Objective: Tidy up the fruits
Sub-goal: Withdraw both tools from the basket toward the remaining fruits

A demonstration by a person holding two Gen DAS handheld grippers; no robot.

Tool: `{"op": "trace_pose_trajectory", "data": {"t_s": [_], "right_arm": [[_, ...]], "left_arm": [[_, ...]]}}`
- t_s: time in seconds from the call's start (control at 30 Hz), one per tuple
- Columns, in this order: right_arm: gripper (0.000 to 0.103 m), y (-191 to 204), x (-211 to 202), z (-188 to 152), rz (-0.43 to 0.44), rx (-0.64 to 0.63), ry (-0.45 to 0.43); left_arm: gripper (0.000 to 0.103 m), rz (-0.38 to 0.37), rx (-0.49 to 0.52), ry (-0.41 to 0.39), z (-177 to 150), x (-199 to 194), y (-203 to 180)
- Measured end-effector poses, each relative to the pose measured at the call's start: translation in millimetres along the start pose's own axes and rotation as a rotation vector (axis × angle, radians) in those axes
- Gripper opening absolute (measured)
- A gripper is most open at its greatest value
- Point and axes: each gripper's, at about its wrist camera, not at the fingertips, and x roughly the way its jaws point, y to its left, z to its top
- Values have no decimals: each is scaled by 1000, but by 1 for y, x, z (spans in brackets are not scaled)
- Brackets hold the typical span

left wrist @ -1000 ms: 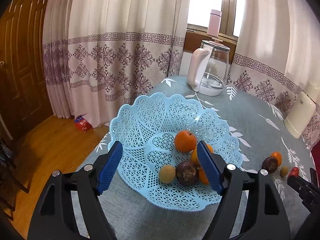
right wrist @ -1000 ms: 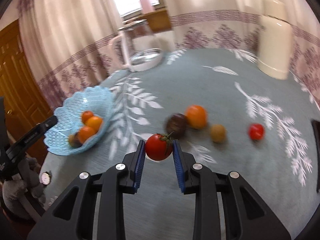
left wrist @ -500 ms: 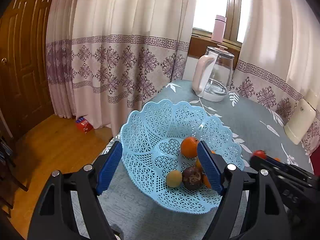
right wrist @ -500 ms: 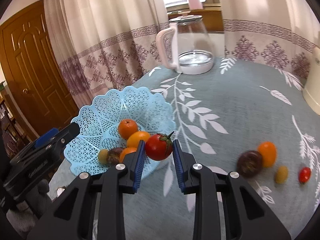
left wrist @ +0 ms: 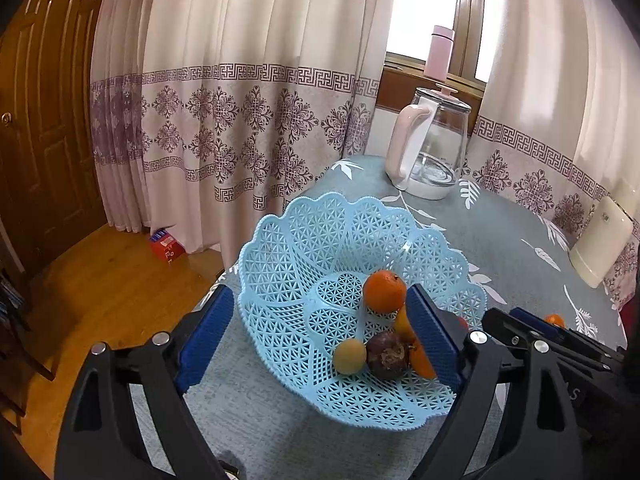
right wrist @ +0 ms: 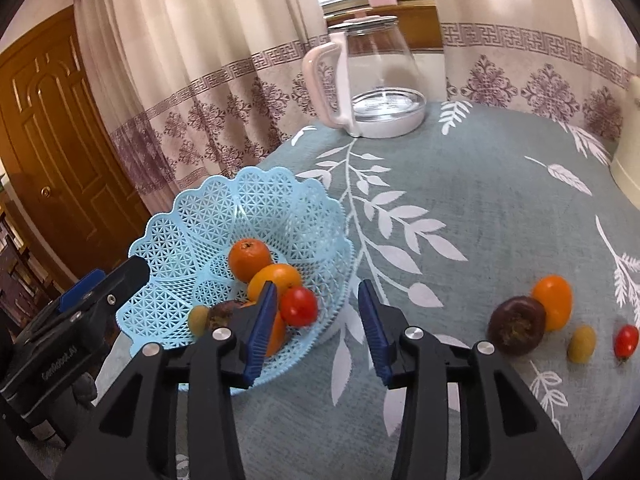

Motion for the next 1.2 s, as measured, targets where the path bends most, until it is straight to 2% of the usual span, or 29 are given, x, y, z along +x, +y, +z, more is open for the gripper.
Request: {"op": "trace_pose_trajectory", "data": {"t_s": [0.17,0.23,0.4,1.2], "right_arm": [[44,-10,-6,-5,-10,35,-7],[48,-13,-9,-7,-15,47,-11],[48,-24,-15,-12,-35,73,-14],[49,-110,-52,-46,-180,262,-29]], "left_arm": [[91,-1,-2,-4,0,0,0],[94,-2,1,-9,0,-2,-1],[97,-13,9,-16,1,-5,-4],[98,-56,45,-29,-2,-14,-23]]}}
